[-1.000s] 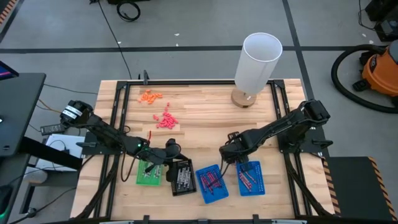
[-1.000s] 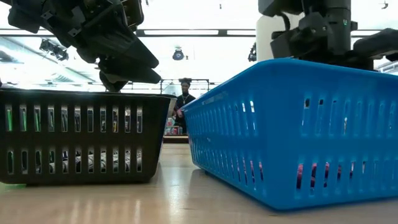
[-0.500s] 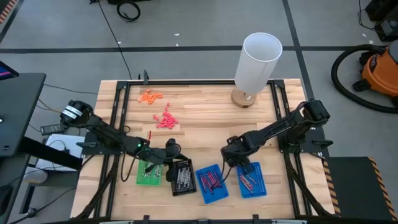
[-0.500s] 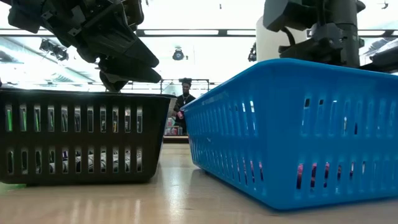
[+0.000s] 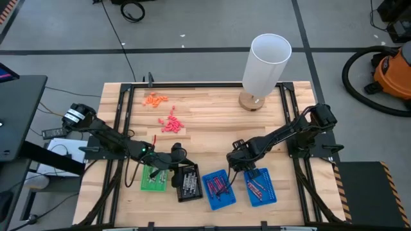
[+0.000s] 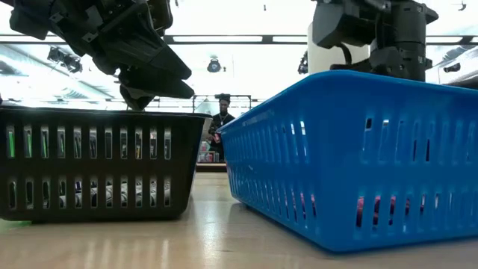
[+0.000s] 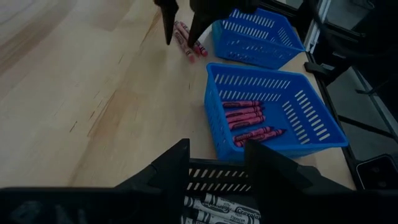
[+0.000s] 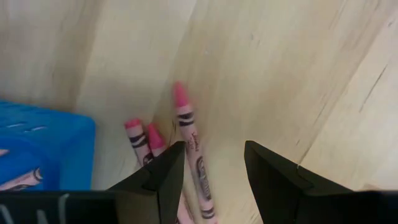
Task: Sort crayons
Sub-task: Put the pink crayon into the right blue bin
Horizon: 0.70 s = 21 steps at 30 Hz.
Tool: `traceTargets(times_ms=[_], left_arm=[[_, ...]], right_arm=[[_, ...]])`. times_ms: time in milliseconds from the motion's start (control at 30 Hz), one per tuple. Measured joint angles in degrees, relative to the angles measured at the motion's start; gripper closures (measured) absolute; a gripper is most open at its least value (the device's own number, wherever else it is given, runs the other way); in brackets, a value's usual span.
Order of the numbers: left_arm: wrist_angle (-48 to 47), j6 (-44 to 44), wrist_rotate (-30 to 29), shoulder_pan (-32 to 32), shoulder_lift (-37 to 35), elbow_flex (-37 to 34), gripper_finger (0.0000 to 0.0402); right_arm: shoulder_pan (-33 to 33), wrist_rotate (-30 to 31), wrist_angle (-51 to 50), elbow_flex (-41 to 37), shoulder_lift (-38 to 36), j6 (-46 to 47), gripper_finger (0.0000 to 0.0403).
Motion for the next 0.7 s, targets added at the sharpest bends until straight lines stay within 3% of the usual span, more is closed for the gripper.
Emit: traceTargets(times_ms=[267, 700], left_arm=[[-0.1, 0.0, 0.0, 0.0, 0.0, 0.0, 0.0237], [0.1, 0.0, 0.0, 0.0, 0.0, 0.0, 0.0237]], right_arm=[[0.0, 4.2, -0.4, 0.0, 0.0, -1.1, 0.0226], [-2.9, 1.9, 3.9, -3.1, -0.4, -0.7, 0.026]])
